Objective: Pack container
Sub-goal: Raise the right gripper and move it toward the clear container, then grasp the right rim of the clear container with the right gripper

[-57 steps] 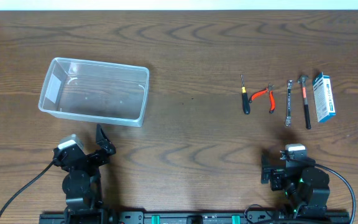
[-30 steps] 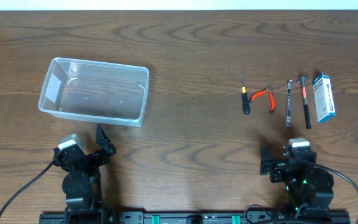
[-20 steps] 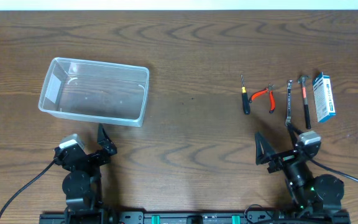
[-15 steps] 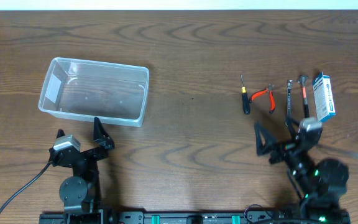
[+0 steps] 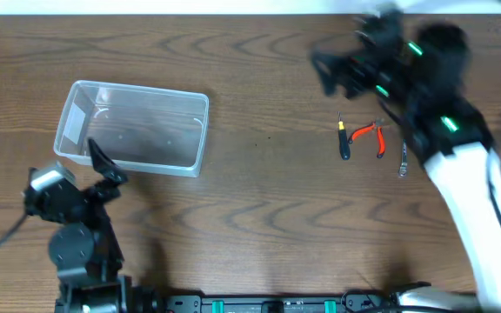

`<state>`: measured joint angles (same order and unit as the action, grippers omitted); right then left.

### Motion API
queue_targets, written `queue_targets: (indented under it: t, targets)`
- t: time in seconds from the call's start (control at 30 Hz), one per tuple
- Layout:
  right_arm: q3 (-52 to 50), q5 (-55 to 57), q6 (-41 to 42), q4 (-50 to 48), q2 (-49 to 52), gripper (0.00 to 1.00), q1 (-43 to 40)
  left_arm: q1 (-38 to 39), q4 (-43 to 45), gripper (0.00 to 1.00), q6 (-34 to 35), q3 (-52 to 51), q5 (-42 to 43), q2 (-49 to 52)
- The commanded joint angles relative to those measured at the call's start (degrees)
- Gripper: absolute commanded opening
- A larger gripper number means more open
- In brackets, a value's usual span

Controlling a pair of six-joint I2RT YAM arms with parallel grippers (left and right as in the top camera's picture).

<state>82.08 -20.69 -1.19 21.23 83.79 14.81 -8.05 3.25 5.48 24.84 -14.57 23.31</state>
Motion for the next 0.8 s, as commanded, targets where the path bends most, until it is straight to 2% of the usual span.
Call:
queue_targets:
  t: [0.0,0.1,0.27,0.47,0.57,0.77]
  targets:
    - [7.1,1.22,-7.41,0.66,8.17,0.99,5.38,-3.15,-0.59,0.98,-2.45,5.09,-1.62,6.91]
    - [8.02,-0.13,-3.13,-2.95,12.85,0.99,7.45,-5.38,-2.78,0.98,-2.45,7.93,-1.6,11.56]
    - [8.04,0.15,13.44,-9.09,19.85,0.99,10.51,-6.4,-6.58,0.98,-2.47,8.55,-1.6,15.47]
    - [8.04,8.79,24.76,-9.51,24.24,0.99,14.78,-6.4,-15.58,0.98,-2.45,8.5,-1.57,17.05]
    - [8.04,17.27,33.42,-7.52,25.07,0.99,18.43,-6.4,-19.45,0.98,-2.45,8.48,-1.55,17.92]
    - [8.17,32.83,34.14,-4.72,25.24,0.99,28.44,-6.4,-24.5,0.98,-2.45,8.39,-1.57,19.8]
